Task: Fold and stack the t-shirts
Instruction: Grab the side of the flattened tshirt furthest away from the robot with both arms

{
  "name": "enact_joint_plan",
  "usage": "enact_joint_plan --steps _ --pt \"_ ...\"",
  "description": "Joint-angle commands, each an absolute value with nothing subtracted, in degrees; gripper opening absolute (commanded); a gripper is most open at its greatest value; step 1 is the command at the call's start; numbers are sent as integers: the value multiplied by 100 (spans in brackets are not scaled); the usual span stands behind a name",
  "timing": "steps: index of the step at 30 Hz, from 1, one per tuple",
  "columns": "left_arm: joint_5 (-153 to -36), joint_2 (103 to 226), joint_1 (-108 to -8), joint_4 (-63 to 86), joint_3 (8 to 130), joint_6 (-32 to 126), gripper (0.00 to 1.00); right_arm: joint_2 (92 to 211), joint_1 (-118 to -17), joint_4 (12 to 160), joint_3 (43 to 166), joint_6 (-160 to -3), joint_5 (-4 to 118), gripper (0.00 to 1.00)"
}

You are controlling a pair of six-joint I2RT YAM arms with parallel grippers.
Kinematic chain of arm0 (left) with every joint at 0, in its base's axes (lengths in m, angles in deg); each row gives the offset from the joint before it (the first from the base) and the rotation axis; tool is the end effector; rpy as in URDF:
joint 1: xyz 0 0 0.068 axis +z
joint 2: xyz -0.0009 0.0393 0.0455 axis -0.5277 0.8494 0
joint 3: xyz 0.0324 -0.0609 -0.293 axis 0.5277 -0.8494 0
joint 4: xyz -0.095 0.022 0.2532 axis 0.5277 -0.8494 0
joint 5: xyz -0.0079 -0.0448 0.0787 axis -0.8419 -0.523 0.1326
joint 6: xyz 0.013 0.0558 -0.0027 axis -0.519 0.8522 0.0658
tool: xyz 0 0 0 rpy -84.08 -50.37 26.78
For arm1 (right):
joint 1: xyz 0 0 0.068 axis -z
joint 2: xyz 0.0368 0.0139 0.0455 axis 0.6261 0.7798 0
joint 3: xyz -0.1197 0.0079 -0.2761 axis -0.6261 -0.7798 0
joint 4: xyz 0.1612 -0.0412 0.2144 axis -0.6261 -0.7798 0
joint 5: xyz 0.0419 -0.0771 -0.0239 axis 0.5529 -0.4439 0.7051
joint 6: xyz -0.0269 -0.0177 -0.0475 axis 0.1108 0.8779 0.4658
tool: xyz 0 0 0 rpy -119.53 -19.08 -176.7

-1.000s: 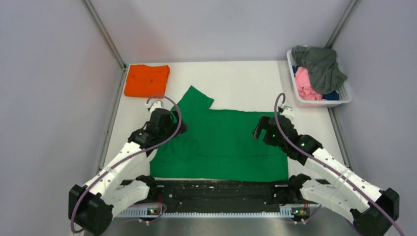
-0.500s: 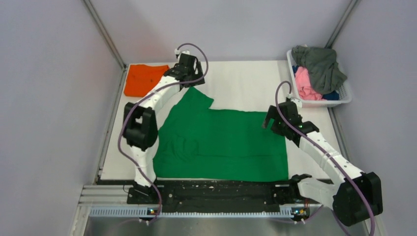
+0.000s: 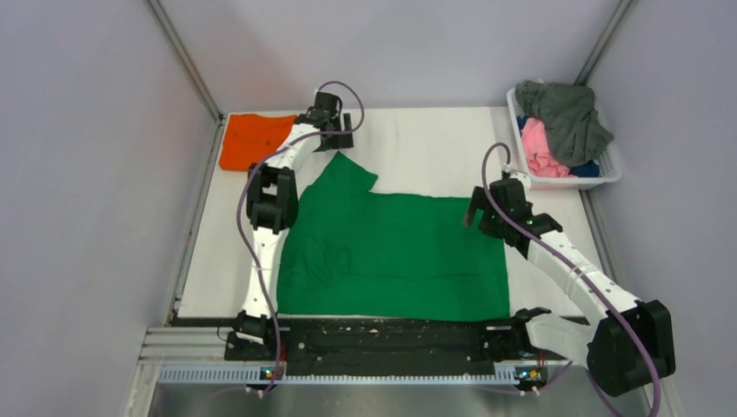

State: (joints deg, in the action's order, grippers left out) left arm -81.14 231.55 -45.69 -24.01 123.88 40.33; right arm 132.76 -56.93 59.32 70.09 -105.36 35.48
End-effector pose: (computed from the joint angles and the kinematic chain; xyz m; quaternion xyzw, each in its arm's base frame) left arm 0.5729 -0.1375 0.1943 -0.0479 0.9356 -0.0550 0.3455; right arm 0.2113 0.0594 0.2519 0.1438 0.9185 0.0462 0.3655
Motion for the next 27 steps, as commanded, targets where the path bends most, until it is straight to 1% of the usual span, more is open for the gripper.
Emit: enact_joint_plan --steps 1,11,13,14,19,20,21,23,27 --pt "-8476 23256 -4653 -2339 12703 4353 81 13321 -5625 6120 6991 -10402 3561 98" --pt "-8346 23361 -4635 -2964 12698 4528 47 13308 -5625 6102 6973 -10312 3612 98" --pt "-8409 23352 -4631 -3068 12690 4536 43 13303 -5624 6099 6983 -10310 3569 98" --pt "-8461 23334 -4634 -3122 12663 4530 40 13301 -5625 6094 6982 -10303 3530 98" --pt "-8593 23200 -4643 -3079 12367 4558 32 13295 -5607 6029 7007 -10351 3260 98" --pt "-8591 23191 -4636 -3069 12334 4570 29 13286 -5600 6019 7012 -10348 3241 98" --pt "-8592 23190 -4639 -3077 12316 4583 21 13289 -5578 6018 7002 -10359 3240 98" --pt "-8591 23183 -4635 -3104 12301 4566 1 13280 -5551 6017 6987 -10369 3208 98" --pt "-8590 23091 -4635 -3086 12236 4578 0 13327 -5493 6010 7003 -10452 3165 98"
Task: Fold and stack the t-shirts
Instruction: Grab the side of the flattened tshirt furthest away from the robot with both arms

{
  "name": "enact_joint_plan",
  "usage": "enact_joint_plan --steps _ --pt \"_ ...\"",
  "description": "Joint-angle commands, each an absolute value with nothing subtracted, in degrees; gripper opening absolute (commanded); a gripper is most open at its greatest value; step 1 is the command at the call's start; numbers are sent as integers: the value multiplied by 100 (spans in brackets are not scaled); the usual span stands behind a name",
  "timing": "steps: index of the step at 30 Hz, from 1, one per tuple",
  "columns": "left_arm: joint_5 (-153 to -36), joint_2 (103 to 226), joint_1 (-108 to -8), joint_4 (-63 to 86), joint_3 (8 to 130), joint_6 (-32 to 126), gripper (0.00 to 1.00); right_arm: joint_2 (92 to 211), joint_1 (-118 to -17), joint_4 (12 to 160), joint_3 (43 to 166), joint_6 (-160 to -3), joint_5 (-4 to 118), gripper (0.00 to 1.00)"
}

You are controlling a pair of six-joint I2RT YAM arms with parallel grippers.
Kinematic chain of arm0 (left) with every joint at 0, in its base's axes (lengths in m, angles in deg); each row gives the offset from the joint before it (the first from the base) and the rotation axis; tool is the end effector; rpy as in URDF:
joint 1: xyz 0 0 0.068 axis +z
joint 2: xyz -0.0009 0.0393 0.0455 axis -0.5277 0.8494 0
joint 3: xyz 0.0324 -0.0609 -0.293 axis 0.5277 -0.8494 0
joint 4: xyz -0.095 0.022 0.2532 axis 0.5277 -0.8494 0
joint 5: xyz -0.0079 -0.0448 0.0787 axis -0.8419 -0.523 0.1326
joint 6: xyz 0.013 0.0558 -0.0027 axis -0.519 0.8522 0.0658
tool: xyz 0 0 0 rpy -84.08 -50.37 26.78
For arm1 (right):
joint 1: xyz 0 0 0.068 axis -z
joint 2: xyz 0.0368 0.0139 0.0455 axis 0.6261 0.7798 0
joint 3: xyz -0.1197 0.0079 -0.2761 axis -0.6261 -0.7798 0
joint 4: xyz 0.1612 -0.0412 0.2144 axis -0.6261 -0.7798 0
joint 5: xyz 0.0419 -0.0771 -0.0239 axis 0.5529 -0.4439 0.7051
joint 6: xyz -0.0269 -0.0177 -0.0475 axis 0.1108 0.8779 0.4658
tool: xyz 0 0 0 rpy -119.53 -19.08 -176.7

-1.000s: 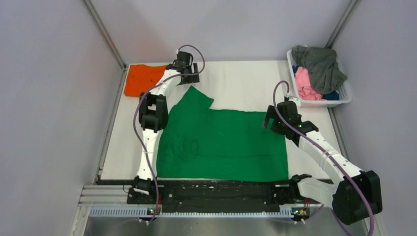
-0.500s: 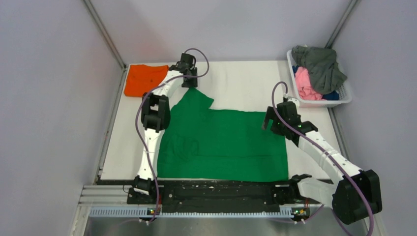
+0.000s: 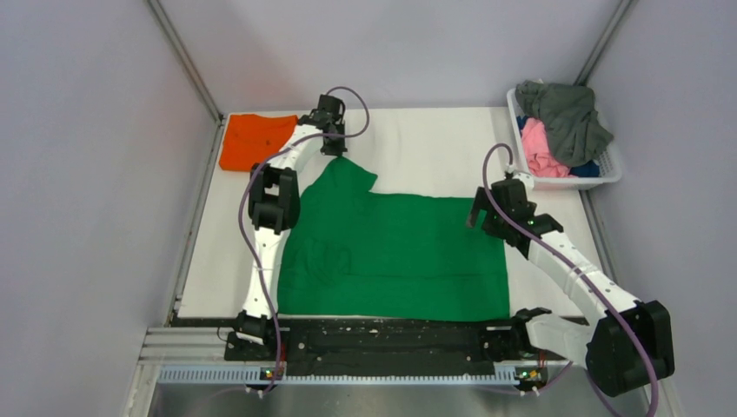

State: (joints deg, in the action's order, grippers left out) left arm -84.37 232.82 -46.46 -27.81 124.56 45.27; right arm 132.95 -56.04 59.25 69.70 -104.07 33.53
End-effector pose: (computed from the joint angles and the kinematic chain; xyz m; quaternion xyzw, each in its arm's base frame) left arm 0.5676 -0.1466 0.1808 0.0093 0.9501 -0.0594 0.3062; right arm 0.2119 0.0546 0.2492 0.1458 0.9184 0.0222 0.3672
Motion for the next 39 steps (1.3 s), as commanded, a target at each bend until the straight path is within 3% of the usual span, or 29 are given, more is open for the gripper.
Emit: enact_joint_plan --steps 1,8,14,24,34,39 --pt "-8593 23031 -4635 -3061 12198 4592 0 13366 -5481 6010 7018 -10497 3131 98" --pt "-9143 21923 -4637 -2030 11007 4214 0 14345 -5159 6066 7618 -10740 2519 98" --pt "-9647 20944 -4644 -1254 9790 3820 0 15844 -4916 6162 8600 -10943 2326 84" --pt "-9865 20102 -4668 -936 8760 3705 0 17630 -4907 6115 9933 -10865 2023 74" --pt "-9894 19324 -4731 -1001 8038 3680 0 17656 -4908 5940 9686 -10925 1934 60" --pt "-9929 18977 -4749 -921 7682 3690 0 17546 -4907 6105 9530 -10960 1821 44"
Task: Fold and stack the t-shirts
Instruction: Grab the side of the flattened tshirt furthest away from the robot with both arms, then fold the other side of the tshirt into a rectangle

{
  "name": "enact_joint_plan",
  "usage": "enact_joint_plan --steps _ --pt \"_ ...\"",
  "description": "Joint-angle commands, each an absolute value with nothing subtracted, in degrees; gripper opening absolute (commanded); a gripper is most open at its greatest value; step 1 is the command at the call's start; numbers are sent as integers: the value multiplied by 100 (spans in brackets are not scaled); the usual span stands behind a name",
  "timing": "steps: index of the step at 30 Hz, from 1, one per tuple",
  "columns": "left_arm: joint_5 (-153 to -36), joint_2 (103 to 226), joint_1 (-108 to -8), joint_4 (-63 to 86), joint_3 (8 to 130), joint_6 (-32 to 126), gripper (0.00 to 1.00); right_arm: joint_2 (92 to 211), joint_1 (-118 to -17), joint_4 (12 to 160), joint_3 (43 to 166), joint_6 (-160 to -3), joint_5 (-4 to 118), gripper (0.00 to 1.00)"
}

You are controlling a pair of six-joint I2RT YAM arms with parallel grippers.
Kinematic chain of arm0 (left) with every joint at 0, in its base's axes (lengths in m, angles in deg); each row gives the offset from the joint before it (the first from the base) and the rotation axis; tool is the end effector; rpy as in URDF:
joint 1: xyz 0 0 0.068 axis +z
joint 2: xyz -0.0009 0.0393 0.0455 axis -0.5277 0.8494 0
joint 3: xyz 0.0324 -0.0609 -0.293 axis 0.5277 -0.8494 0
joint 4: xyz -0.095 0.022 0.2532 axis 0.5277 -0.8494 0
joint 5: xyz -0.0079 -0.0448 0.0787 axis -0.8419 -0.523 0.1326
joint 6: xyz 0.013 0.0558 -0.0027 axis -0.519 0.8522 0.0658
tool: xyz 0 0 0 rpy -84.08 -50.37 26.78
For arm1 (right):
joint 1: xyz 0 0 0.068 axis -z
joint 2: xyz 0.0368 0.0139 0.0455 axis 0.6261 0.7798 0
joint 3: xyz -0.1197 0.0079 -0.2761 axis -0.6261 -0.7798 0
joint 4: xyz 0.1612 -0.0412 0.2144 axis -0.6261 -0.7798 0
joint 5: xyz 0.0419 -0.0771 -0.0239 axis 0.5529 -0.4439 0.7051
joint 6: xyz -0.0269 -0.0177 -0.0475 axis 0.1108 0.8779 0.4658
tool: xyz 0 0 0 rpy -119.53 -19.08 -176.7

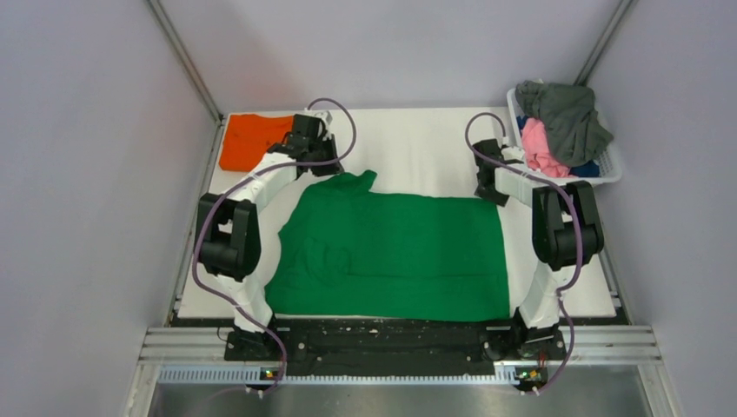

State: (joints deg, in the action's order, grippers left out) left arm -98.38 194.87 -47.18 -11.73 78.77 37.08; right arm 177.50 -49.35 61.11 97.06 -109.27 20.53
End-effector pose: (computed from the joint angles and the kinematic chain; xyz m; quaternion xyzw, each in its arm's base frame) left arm 0.4194 -0.1239 0.2652 -0.0060 0.9210 -0.2111 0.3274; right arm 0.3869 0.0527 0.1808 0.2509 0.9132 -0.1383 0.2897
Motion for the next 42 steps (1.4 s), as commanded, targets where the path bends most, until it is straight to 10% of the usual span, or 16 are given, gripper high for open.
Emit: enact_joint_plan --steps 1,9,42 --pt "-9937 18937 -4749 -909 7631 3685 0 17524 -4909 6205 9516 -10972 1821 39" --pt "-9976 18616 -4767 -857 7288 3627 0 17475 -4913 6705 9478 -11105 1968 0" --pt "-9150 13673 -4906 -2459 4420 2231 0 13779 -5351 6499 7500 -10492 2065 0"
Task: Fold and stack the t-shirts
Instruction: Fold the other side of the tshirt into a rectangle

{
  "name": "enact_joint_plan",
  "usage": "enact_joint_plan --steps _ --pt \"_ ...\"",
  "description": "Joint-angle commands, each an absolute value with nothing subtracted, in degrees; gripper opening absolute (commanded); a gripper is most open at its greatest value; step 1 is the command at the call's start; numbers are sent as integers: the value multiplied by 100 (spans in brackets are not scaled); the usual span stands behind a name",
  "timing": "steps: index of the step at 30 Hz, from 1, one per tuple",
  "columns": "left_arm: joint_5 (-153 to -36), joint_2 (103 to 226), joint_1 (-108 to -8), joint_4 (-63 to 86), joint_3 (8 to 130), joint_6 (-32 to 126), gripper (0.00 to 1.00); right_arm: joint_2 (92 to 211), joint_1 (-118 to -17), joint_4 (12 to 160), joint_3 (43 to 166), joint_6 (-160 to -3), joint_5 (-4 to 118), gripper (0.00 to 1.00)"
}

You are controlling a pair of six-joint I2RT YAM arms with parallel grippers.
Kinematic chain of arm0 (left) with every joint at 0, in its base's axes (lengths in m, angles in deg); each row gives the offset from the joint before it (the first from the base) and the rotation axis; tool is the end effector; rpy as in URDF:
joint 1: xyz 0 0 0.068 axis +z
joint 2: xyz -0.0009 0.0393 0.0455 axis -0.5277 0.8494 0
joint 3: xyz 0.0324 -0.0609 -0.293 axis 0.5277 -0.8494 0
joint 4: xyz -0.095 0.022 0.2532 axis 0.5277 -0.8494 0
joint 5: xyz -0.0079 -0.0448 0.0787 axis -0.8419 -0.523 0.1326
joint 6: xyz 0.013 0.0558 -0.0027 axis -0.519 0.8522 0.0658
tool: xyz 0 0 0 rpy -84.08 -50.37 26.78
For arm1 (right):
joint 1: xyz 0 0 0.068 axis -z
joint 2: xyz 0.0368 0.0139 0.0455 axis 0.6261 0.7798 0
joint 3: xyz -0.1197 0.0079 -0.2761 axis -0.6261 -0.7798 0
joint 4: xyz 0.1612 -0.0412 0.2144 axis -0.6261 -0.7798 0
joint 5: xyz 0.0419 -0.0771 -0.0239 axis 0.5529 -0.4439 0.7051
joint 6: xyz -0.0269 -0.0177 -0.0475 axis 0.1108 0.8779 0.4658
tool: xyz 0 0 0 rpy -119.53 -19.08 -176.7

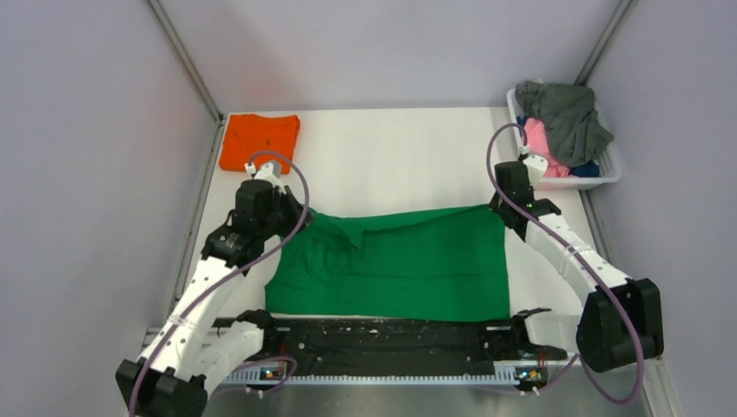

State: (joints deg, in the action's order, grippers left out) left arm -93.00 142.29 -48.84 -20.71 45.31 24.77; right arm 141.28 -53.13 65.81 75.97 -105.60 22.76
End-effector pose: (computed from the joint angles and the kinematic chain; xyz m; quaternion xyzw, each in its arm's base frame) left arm 0.1874 -0.0623 0.3199 -0.0995 0.8815 -0.2429 0.3925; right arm 0.2570 0.0473 0.2647 0.2170 0.8765 -0.0477 0.4270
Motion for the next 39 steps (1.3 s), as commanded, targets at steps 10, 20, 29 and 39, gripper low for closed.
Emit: enact_joint_plan --steps 10,20,29,39 --pt "-8880 12506 -4906 -3518 3953 1892 0 13241 -5350 6256 7083 -10476 2553 0" --pt "-9001 11716 -4907 -3909 3391 1502 0 12746 -5396 6053 6426 -10477 2797 0" --pt "-8331 11306 -4907 -4579 2680 165 5 12281 -5434 5736 5849 -10936 2947 15" --pt "-8519 10802 -4907 -4951 3184 88 99 11667 -5439 5313 6008 -11380 2548 83"
